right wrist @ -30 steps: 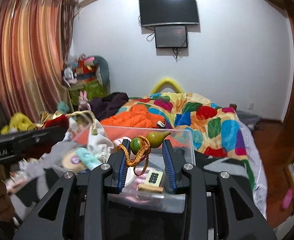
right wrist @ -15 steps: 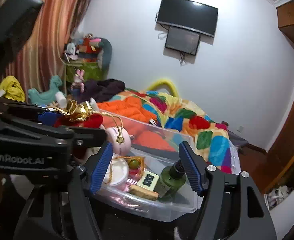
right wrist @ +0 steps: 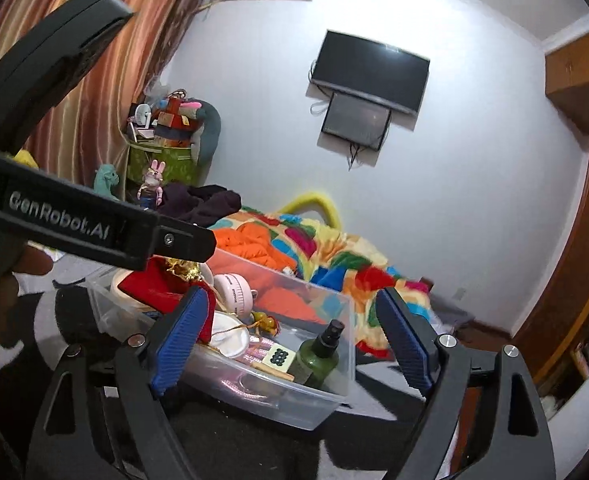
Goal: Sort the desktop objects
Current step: 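Lower the red pouch and gourd ornament into the clear box and open both tools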
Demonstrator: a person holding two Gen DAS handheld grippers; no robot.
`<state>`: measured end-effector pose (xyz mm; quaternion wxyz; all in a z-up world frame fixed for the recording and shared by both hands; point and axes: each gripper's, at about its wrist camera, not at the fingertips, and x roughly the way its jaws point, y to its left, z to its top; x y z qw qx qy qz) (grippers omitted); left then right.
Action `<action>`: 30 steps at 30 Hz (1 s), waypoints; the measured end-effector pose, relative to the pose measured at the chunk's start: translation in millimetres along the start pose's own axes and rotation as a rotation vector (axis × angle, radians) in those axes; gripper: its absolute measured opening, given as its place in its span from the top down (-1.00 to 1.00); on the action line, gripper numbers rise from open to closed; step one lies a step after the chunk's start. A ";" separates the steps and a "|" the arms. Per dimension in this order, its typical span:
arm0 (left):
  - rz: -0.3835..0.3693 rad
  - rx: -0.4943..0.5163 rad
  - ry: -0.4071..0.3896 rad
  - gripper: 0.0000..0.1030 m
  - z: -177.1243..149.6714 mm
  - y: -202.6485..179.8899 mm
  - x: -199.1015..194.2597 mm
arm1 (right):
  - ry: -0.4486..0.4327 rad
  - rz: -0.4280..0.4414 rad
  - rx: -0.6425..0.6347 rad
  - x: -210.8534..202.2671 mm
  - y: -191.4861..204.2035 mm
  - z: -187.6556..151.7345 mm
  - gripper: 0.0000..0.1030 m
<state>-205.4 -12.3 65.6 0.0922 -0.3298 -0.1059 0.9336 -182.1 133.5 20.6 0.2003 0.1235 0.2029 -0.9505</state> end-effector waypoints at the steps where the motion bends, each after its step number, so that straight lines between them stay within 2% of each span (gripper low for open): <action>1: -0.002 0.008 -0.003 -0.56 -1.6 -3.1 -4.3 | -0.006 -0.012 -0.014 -4.1 1.8 -0.3 -0.73; 10: 0.089 0.064 -0.072 -0.69 -18.2 -16.0 -39.2 | -0.001 0.016 -0.003 -24.0 0.9 -5.5 -0.81; 15: 0.152 0.093 -0.115 -0.72 -30.8 -23.1 -54.7 | 0.000 0.040 0.043 -35.2 4.1 -7.0 -0.95; 21: 0.150 0.079 -0.146 -0.81 -41.2 -22.4 -73.0 | -0.001 0.046 0.073 -48.0 9.7 -16.3 -0.99; 30: 0.214 0.082 -0.204 -0.86 -60.4 -16.8 -98.7 | 0.051 0.101 0.208 -61.0 3.3 -34.6 -0.99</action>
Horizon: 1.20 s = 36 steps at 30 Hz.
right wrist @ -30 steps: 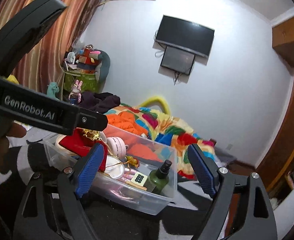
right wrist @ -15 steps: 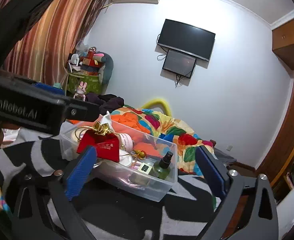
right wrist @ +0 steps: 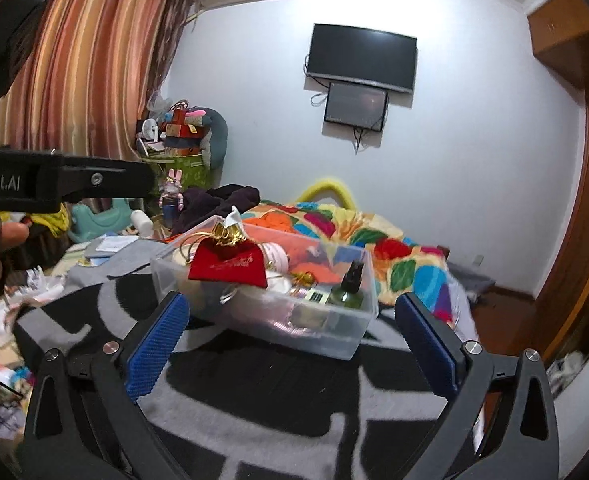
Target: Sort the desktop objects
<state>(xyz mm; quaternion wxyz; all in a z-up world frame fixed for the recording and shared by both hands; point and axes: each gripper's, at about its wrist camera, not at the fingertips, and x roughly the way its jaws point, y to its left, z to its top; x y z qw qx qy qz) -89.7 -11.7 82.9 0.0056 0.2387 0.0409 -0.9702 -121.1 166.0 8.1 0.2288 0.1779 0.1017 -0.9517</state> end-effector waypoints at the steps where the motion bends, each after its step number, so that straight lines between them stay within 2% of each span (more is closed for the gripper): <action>1: 0.002 0.000 -0.004 -0.86 -2.3 -1.0 -2.0 | 0.001 -0.002 0.011 -1.7 -0.5 -1.2 -0.99; 7: -0.034 -0.029 -0.035 -0.86 -20.6 -1.4 -12.6 | -0.004 -0.017 0.031 -21.5 -2.0 -9.3 -0.99; 16: 0.055 0.005 -0.111 -0.86 -47.2 -11.6 -25.9 | 0.010 -0.026 0.080 -36.7 -8.8 -23.8 -0.99; 23: 0.091 0.004 -0.065 -0.86 -63.6 -11.6 -11.8 | 0.054 -0.032 0.123 -33.0 -20.8 -38.4 -0.99; 27: 0.142 -0.006 -0.086 -0.86 -72.9 -12.5 -9.2 | 0.070 -0.011 0.170 -29.6 -26.5 -43.0 -0.99; 33: 0.117 0.007 -0.064 -0.86 -78.7 -16.9 -0.9 | 0.061 0.009 0.164 -32.9 -23.9 -43.3 -0.99; 36: 0.138 0.005 -0.080 -0.86 -81.1 -17.9 -1.4 | 0.058 0.026 0.178 -34.1 -25.6 -43.9 -0.99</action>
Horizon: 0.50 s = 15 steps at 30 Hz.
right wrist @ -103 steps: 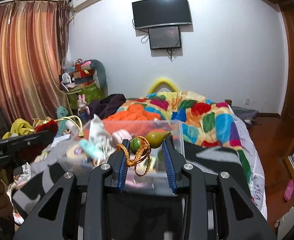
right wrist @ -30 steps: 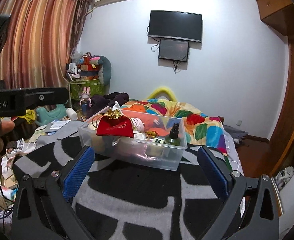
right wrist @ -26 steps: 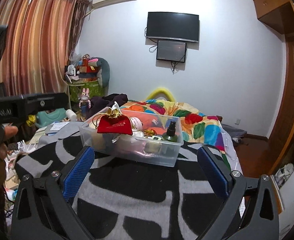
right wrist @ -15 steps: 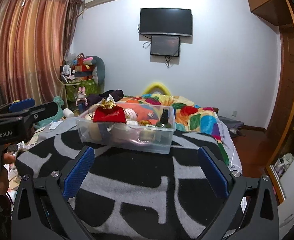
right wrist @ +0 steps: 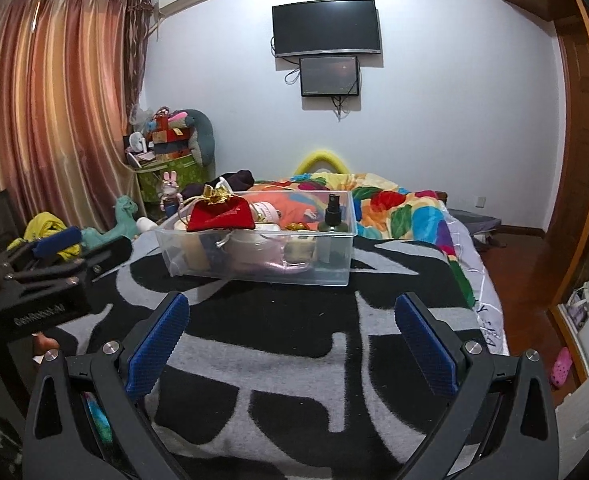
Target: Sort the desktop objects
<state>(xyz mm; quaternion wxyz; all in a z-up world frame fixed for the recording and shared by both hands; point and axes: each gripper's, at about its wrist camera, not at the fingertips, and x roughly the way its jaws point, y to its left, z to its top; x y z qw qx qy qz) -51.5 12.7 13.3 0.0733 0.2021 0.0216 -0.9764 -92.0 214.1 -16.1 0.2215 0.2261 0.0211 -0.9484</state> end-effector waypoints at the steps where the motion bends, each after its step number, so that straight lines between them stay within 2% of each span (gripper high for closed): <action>1: 0.002 0.005 -0.002 -0.86 -0.3 -0.5 0.0 | -0.002 -0.003 0.003 -0.4 -0.7 0.3 -0.99; 8: -0.064 -0.021 0.019 -0.86 -2.6 3.4 3.1 | 0.003 -0.003 0.037 -0.3 -7.1 0.6 -0.99; 15: -0.090 -0.030 0.035 -0.86 -4.5 3.5 6.3 | 0.001 -0.005 0.041 -1.3 -5.8 -0.2 -0.99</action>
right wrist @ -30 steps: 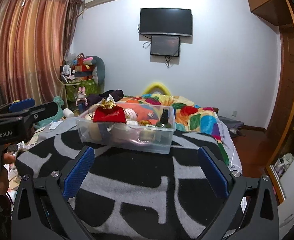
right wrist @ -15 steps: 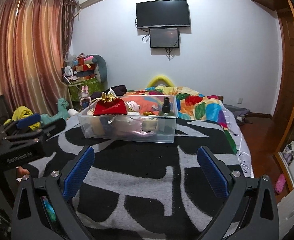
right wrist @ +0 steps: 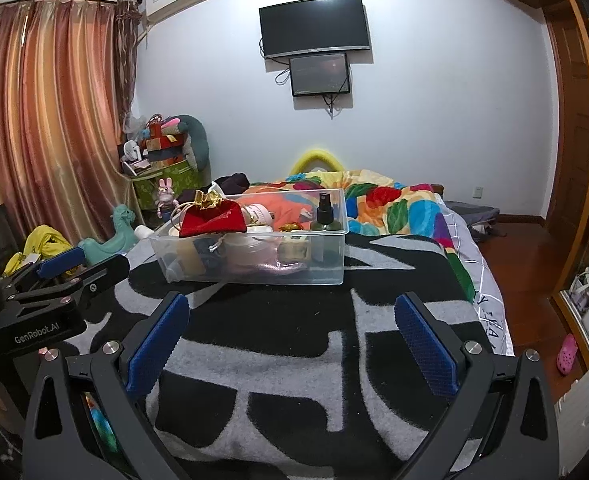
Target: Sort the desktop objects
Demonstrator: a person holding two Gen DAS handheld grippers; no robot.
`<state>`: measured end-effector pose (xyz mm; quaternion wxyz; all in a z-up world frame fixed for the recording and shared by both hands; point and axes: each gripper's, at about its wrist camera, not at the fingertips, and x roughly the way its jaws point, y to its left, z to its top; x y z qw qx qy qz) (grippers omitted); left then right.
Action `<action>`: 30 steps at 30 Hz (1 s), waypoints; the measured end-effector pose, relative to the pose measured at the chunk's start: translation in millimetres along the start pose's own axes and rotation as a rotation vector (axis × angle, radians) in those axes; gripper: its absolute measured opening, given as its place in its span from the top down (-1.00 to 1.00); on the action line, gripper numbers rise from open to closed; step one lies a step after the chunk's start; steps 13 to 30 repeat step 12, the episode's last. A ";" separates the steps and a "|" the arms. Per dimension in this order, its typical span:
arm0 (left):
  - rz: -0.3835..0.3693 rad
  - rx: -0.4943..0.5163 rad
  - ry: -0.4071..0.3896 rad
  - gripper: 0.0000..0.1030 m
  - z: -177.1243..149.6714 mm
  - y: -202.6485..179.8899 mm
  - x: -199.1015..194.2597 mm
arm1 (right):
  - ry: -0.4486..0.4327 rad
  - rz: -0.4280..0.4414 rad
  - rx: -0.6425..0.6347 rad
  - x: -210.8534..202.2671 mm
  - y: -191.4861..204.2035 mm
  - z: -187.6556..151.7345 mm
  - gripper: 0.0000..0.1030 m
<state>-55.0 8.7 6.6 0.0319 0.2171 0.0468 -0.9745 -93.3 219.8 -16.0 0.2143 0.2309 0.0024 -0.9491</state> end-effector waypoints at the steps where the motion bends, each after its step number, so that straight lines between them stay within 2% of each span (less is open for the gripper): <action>1: -0.003 -0.001 0.001 -0.86 -0.1 -0.1 0.5 | -0.001 0.001 0.000 -0.3 0.1 -0.1 -0.99; 7: 0.002 0.020 0.002 -0.86 -1.9 -4.8 4.8 | 0.006 0.009 0.009 3.1 0.0 -1.2 -0.99; 12: -0.009 0.019 0.034 -0.87 -3.3 -5.2 9.1 | 0.025 0.014 0.018 7.6 -2.3 -3.1 -0.99; 30: -0.009 0.019 0.034 -0.87 -3.3 -5.2 9.1 | 0.025 0.014 0.018 7.6 -2.3 -3.1 -0.99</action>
